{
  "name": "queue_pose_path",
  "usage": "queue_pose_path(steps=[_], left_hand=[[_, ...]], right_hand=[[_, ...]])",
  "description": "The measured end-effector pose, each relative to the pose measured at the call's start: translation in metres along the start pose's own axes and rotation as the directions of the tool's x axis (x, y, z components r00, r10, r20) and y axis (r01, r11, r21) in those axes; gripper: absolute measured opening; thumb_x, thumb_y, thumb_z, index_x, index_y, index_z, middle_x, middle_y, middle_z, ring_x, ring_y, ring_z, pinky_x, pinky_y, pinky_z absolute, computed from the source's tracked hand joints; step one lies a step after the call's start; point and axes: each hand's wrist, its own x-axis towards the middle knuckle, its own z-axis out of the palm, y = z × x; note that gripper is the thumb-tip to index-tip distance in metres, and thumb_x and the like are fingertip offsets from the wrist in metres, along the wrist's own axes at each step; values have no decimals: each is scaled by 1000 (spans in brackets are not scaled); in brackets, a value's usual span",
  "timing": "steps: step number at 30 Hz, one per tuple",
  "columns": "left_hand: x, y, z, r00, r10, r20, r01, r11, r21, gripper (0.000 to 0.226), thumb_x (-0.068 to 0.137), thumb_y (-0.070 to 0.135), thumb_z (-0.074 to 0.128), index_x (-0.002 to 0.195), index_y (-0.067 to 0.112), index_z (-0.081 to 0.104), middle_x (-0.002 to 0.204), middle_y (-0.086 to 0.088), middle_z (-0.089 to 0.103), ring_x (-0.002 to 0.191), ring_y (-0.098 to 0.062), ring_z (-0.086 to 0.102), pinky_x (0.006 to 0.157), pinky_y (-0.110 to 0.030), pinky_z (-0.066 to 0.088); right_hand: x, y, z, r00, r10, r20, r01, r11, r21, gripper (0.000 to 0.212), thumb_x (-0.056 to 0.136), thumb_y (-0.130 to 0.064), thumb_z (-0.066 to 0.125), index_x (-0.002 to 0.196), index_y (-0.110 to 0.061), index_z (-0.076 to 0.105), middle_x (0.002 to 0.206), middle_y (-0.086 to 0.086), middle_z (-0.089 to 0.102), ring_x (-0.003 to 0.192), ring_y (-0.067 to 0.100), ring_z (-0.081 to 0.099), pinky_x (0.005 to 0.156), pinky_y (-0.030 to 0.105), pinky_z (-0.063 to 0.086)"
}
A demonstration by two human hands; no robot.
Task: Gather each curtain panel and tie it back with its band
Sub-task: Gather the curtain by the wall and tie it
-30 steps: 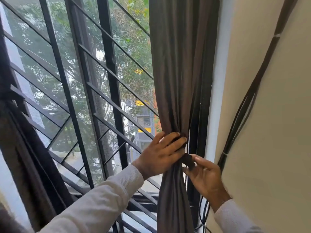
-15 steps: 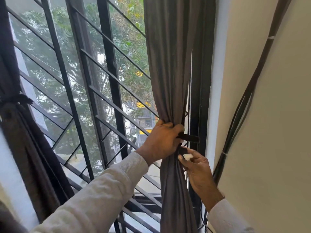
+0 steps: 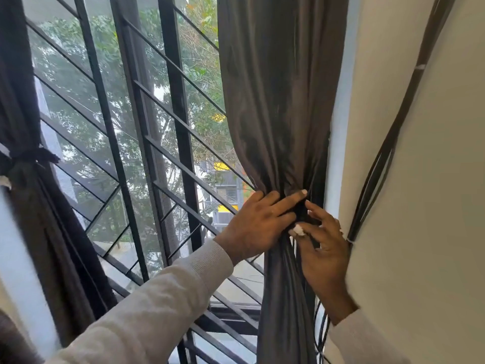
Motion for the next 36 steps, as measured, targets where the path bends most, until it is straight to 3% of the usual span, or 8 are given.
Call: queue_pose_path(steps=[5, 11, 14, 19, 23, 27, 31, 36], left_hand=[[6, -4, 2, 994, 106, 18, -106, 994, -28, 18, 110, 24, 53, 122, 18, 64, 168, -2, 47, 105, -31, 59, 80, -46, 48], [22, -4, -12, 994, -78, 77, 89, 984, -154, 35, 104, 31, 51, 136, 19, 58, 105, -3, 78, 92, -32, 68, 76, -43, 57], [34, -5, -24, 979, -118, 168, 148, 972, -184, 53, 104, 39, 50, 157, 28, 49, 109, 0, 78, 96, -30, 72, 76, -40, 57], [44, -6, -25, 975, -92, 203, 139, 963, -231, 31, 98, 39, 53, 110, 22, 75, 110, -1, 63, 97, -28, 66, 74, -42, 58], [35, 1, -21, 990, -92, 103, 116, 958, -262, 24, 94, 37, 62, 107, 19, 71, 125, -2, 61, 99, -26, 65, 74, -41, 57], [33, 10, -24, 991, -137, 12, 135, 951, -279, 19, 96, 33, 62, 112, 22, 59, 100, 2, 69, 87, -24, 64, 67, -42, 57], [28, 10, -21, 991, -132, -26, 121, 960, -254, 38, 101, 30, 59, 138, 21, 62, 109, 0, 73, 93, -24, 66, 70, -36, 56], [26, 4, -17, 990, -139, 9, 136, 955, -264, 33, 101, 33, 55, 128, 19, 69, 109, -1, 67, 96, -25, 62, 71, -42, 55]], right_hand=[[2, 1, -10, 997, 19, -81, -13, 997, 72, 19, 90, 5, 79, 105, -6, 81, 106, 3, 78, 101, 14, 74, 94, 33, 60], [3, -9, -13, 992, 45, -121, -31, 992, 119, 22, 89, 2, 80, 102, -15, 78, 97, -6, 76, 90, 5, 72, 87, 18, 56], [12, -11, -18, 993, 41, -108, -26, 990, 140, 23, 90, 1, 80, 101, -19, 76, 95, -13, 76, 88, 3, 71, 84, 17, 56], [30, -16, -24, 950, 294, -107, -247, 915, 320, 28, 87, -2, 83, 96, -25, 71, 82, -14, 77, 73, 5, 71, 73, 19, 59], [41, -15, -31, 890, 455, 19, -426, 817, 388, 15, 87, -4, 84, 88, -14, 72, 68, -2, 75, 59, 11, 68, 57, 24, 57], [46, -19, -38, 900, 412, 142, -435, 868, 239, 6, 92, -11, 80, 91, -17, 81, 78, -5, 80, 70, 9, 75, 66, 18, 60], [52, -26, -45, 927, 296, 229, -324, 941, 100, 17, 97, -10, 75, 104, -25, 78, 94, -13, 79, 88, -3, 74, 76, 7, 55], [57, -27, -54, 907, 296, 299, -332, 940, 79, 25, 96, -3, 74, 97, -28, 78, 92, -10, 78, 87, 5, 75, 79, 14, 59]])
